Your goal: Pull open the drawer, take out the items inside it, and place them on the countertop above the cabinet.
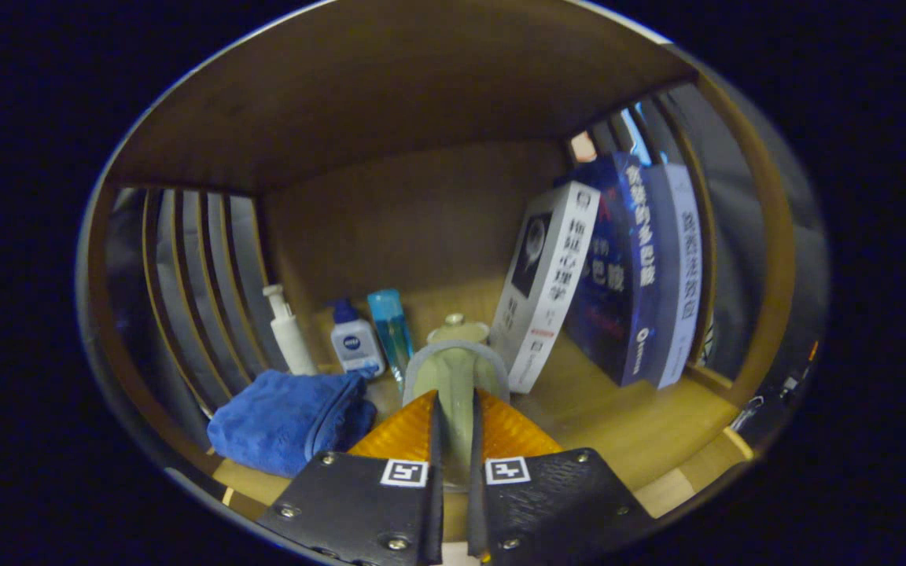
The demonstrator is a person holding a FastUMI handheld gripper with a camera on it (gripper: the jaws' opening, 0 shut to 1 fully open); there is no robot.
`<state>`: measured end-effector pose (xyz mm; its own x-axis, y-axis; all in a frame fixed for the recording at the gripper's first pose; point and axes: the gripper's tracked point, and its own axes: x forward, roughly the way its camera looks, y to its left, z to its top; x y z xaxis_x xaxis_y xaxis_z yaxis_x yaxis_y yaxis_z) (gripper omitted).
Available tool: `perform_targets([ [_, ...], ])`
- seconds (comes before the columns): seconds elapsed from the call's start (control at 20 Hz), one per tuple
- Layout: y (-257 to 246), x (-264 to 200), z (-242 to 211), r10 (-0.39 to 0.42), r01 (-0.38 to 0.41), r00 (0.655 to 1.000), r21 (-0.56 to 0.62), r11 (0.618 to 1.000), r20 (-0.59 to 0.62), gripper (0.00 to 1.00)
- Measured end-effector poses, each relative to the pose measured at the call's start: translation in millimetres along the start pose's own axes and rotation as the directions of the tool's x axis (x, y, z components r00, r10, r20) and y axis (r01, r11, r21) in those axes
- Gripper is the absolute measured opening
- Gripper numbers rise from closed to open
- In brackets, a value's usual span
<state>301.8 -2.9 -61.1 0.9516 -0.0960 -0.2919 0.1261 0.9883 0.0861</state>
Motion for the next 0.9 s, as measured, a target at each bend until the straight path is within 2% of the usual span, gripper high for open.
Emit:
perform_targets([
  [0.05, -3, 5, -9, -0.007, 0.006, 1.0, -0.032, 0.999, -0.026, 0.13],
  [0.1, -2, 8, -3, 0.005, -0.005, 1.0, -0.034, 0.999, 0.002, 0.13],
  [0.2, -2, 15, -3, -0.029, 0.029, 1.0, -0.028, 0.999, -0.002, 0.13],
  [0.4, 0, 12, -3, -0.048, 0.047, 0.999, -0.042, 0.998, -0.011, 0.21],
  [0.55, 9, -5, 2, -0.043, 0.044, 0.999, -0.046, 0.998, 0.009, 0.35],
  [0.6, 14, -13, 5, -0.032, 0.032, 0.999, -0.043, 0.999, 0.017, 0.48],
  [0.7, 16, -30, 11, -0.034, 0.036, 0.999, -0.052, 0.998, 0.035, 0.65],
  [0.8, 22, -49, 15, -0.018, 0.021, 0.999, -0.06, 0.998, 0.047, 0.71],
  [0.9, 25, -70, 16, -0.017, 0.021, 0.999, -0.079, 0.997, 0.045, 0.85],
])
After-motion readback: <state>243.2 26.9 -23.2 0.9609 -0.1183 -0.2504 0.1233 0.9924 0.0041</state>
